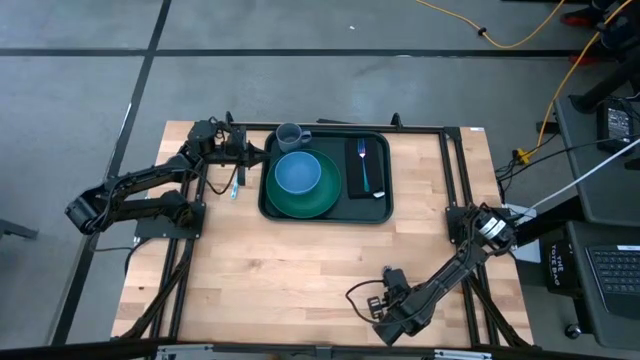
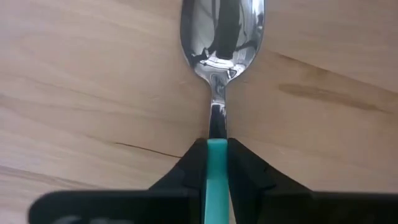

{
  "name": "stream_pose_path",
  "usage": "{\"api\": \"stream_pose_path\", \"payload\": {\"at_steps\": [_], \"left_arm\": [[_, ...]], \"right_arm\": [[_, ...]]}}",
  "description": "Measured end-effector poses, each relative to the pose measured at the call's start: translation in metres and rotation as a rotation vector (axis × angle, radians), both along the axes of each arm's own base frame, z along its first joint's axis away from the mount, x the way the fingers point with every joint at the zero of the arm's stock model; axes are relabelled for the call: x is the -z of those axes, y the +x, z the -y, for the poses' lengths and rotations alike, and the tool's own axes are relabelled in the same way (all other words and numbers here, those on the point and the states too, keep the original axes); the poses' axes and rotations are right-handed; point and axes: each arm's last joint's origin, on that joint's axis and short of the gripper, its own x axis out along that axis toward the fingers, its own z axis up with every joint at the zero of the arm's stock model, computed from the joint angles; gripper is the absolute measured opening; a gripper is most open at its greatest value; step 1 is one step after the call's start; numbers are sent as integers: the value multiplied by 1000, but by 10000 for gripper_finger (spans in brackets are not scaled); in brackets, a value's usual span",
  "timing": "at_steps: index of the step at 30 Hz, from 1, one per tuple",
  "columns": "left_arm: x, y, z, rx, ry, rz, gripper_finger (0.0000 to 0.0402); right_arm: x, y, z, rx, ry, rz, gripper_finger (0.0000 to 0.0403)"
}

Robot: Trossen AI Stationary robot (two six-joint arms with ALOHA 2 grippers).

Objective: Set up tray
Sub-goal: Put the green spoon on the black table napkin beside the blue fork on the black tray

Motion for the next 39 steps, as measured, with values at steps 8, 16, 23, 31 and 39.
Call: {"api": "stream_pose_path", "payload": {"at_steps": [8,16,23,31,39], "left_arm": [[0,0,0,0,0,0,3],[0,0,0,0,1,0,3],[0,0,0,-4,-25,4,3],[0,0,0,2,-11,1,3],[10,-2,6,18,50,31,3]], "right_arm": [[-10,2,6,-42,25,4,44],[-36,10,25,-128,37,19,44],[-54,24,50,-240,7,64,44],[-81,37,83,-440,-60,131,44],[-89,62,120,-603,-125,184,44]]}}
